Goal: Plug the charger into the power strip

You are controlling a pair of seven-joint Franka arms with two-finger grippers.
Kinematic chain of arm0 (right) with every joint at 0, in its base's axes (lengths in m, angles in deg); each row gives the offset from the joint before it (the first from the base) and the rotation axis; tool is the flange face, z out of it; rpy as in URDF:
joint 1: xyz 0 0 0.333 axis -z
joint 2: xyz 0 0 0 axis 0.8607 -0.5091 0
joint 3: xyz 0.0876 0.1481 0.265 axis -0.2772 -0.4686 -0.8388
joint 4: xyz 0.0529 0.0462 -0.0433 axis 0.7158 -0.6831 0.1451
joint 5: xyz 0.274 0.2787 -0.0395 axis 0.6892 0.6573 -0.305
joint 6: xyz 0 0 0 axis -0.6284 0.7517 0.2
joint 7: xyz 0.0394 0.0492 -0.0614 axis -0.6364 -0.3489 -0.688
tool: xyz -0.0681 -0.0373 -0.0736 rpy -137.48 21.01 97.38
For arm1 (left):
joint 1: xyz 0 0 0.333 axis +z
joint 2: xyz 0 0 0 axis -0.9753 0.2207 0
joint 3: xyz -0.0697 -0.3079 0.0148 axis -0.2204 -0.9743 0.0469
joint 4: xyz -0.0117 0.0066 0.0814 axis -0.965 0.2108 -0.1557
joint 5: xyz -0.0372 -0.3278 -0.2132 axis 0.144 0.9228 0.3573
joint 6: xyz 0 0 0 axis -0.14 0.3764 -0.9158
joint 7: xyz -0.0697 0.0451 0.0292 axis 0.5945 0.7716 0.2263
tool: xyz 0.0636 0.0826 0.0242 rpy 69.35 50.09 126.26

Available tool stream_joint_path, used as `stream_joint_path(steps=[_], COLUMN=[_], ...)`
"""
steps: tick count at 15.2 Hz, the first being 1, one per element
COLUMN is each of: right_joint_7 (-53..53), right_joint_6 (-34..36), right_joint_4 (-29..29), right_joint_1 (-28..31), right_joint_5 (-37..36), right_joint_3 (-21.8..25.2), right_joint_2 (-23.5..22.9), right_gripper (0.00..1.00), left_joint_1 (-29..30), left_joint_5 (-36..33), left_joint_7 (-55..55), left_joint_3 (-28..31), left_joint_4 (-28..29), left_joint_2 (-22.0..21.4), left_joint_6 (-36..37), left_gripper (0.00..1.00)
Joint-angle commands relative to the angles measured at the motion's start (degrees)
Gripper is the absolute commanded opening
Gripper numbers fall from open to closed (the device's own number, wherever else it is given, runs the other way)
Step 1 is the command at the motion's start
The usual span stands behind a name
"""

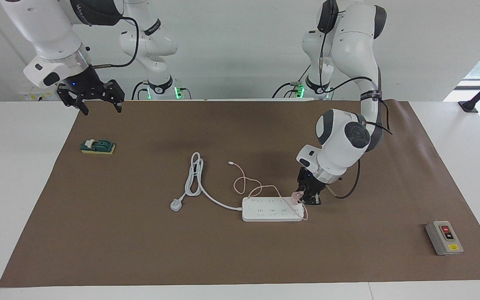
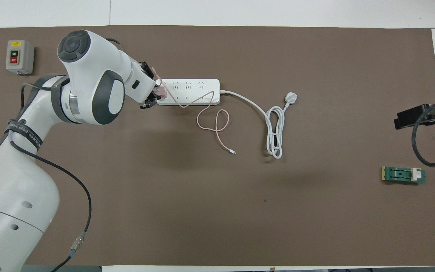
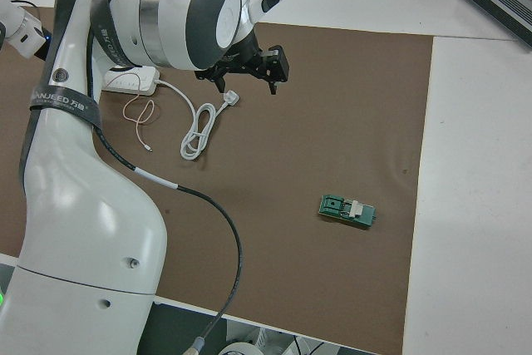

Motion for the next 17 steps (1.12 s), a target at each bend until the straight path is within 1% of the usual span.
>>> stream_joint_path(steps=[1, 7, 17], right_joint_7=[-1.0, -1.0, -1.0], right_joint_6=[0.6, 0.6, 0.6], right_joint_4=[-1.4, -1.4, -1.4], right_joint_1=[0.6, 0.6, 0.6], right_joint_5=[-0.9, -0.9, -0.9], right_joint_3=[-0.6, -0.6, -0.6], right_joint_2=[1.4, 1.4, 1.4], right_gripper=[1.0, 1.0, 1.0], left_joint_1=[-0.9, -0.9, -0.5], left_joint_5=[-1.0, -1.2, -1.8], left_joint_7=[-0.9, -0.8, -0.6], left_joint_3=[0.5, 0.5, 0.3], left_joint_4=[1.3, 1.3, 1.8], left_joint_2=[0.4, 0.6, 0.4], left_joint_6=[-1.7, -2.7, -0.9], left_gripper=[0.0, 0.0, 0.0])
